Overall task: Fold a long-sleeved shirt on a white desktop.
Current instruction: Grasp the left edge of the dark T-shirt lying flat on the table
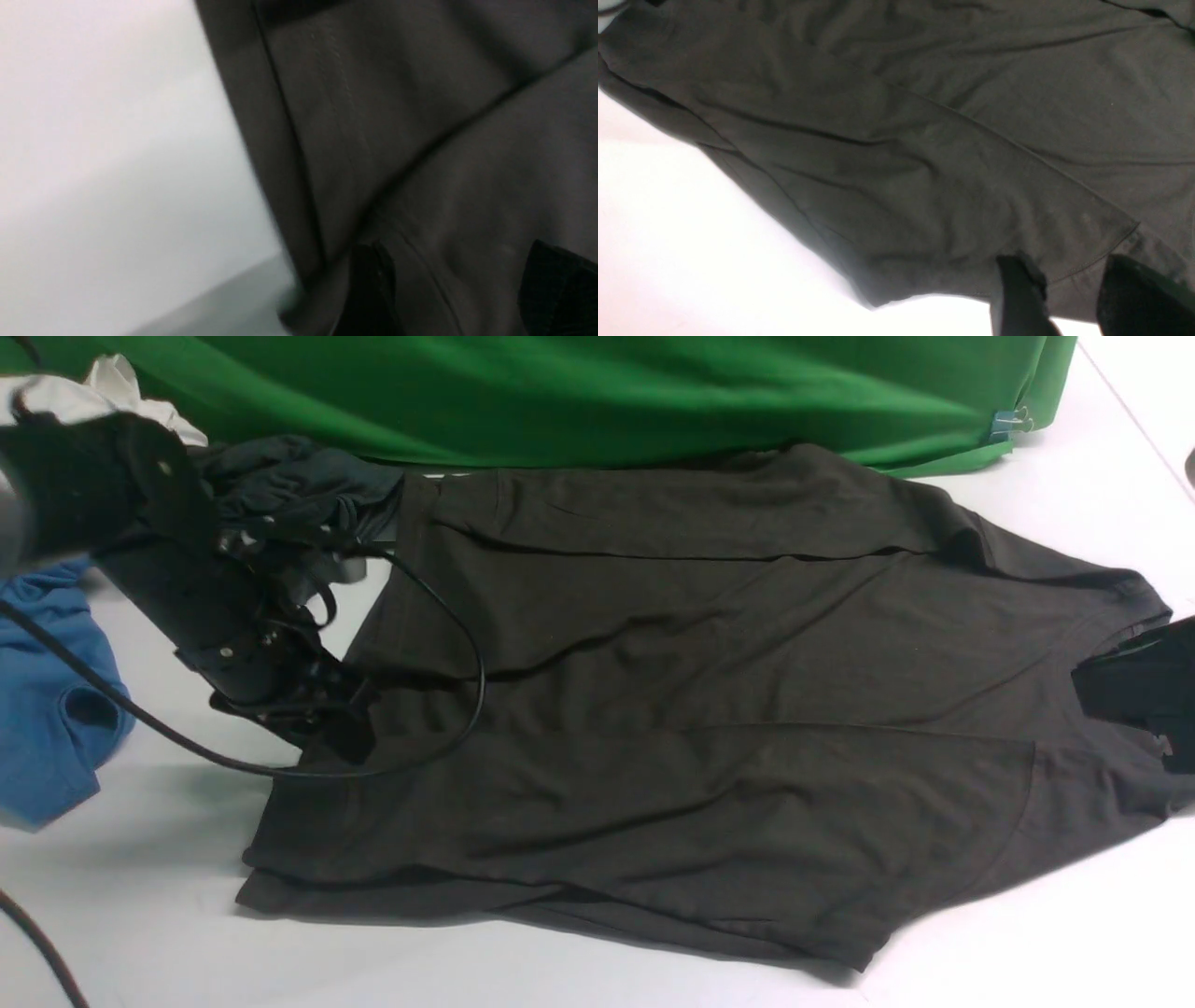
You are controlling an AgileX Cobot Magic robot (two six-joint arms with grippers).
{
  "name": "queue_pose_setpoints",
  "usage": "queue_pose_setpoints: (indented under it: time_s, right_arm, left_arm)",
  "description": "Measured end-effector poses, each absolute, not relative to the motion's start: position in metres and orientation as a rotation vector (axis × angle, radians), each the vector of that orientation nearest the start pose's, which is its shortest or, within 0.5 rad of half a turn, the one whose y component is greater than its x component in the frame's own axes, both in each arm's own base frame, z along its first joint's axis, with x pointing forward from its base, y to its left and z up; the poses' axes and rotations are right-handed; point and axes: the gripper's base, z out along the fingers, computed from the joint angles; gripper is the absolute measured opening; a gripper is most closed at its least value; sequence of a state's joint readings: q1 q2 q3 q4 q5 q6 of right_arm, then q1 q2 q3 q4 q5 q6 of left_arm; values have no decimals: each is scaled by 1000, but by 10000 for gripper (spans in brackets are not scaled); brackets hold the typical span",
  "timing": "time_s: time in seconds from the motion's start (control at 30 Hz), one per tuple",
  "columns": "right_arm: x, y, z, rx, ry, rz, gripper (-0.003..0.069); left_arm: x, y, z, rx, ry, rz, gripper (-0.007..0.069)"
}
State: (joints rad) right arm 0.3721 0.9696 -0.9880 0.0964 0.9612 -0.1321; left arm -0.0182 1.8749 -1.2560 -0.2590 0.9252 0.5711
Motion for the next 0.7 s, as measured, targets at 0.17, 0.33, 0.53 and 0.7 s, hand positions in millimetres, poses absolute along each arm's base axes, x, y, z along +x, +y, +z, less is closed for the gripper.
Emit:
queue_pose_setpoints:
  time_s: [0.17,0.33,0.53,0.7]
  right_arm:
    - [164,72,357,-585,2365,226,241]
    - [164,72,357,-587,2366,225,241]
    - [164,72,357,-587,2366,225,241]
    - [164,72,357,-587,2366,225,241]
  left_arm:
    - [365,-30,167,741,2870,-333,431]
    - [367,-30,161,772,2863,-339,397]
    - [368,-30,161,784,2858,-330,230]
    - [368,-28,160,784,2863,-312,48]
